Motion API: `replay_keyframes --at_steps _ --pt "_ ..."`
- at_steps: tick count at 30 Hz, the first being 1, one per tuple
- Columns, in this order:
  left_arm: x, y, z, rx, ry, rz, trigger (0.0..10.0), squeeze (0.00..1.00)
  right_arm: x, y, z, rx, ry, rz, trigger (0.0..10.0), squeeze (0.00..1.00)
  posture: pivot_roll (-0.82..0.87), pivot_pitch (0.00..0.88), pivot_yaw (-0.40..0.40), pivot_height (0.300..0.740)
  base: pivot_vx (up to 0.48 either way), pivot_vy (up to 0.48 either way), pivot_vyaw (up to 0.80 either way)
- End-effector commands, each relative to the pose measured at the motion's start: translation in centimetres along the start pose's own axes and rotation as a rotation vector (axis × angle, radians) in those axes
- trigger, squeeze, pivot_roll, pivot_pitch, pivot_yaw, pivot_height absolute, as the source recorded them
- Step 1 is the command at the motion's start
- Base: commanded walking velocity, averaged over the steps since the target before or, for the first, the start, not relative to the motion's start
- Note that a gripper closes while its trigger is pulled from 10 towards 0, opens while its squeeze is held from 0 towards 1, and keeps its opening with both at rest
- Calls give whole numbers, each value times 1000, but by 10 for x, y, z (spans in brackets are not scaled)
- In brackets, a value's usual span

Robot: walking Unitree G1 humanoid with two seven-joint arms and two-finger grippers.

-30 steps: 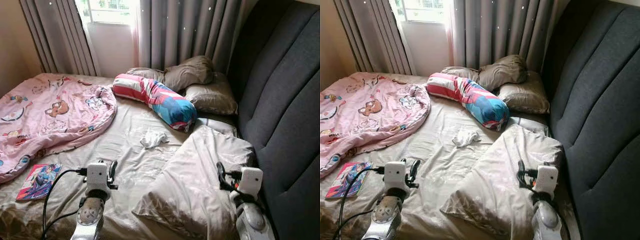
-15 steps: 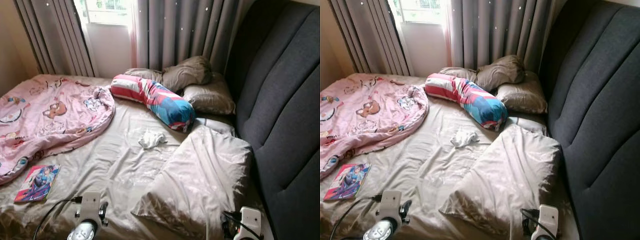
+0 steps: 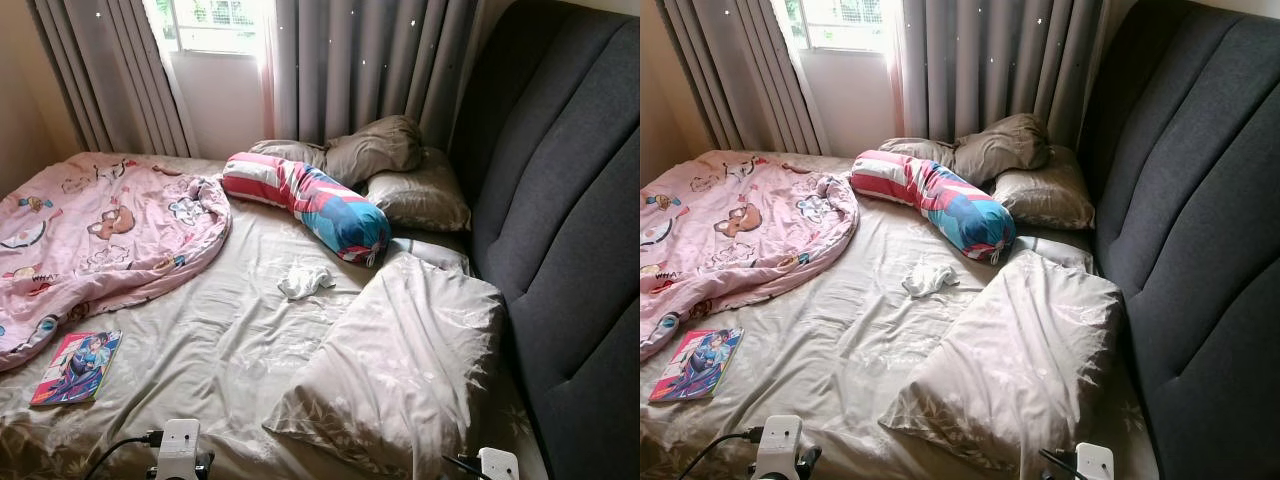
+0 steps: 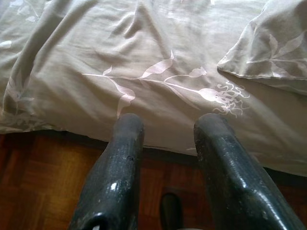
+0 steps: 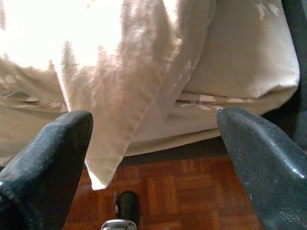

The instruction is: Clean up the room

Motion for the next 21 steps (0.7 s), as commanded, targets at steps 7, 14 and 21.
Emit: replay_keyframes --at_steps 7,14,21 --pt "3 -6 -1 21 9 -25 10000 0 -3 2 1 13 -11 23 10000 0 -31 0 -60 740 0 0 -763" --pt "5 -9 -2 35 10 -27 10000 0 -1 6 2 -1 2 20 10000 0 -29 0 -57 740 253 0 -218" --pt "4 -9 -2 34 5 -16 10000 0 4 12 3 -20 24 15 10000 0 -27 0 -57 740 291 0 0"
Point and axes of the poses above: a point about 5 cm out from each wrist's last joint towards the gripper, its own z axis pointing out of the wrist towards the gripper, its own y axis along the axis of the wrist's last joint, x = y × z, the point moved 3 cm from there along z, pointing out of the wrist towards the gripper, and after that the axes turned 1 degree about z, right-handed, at the moved point
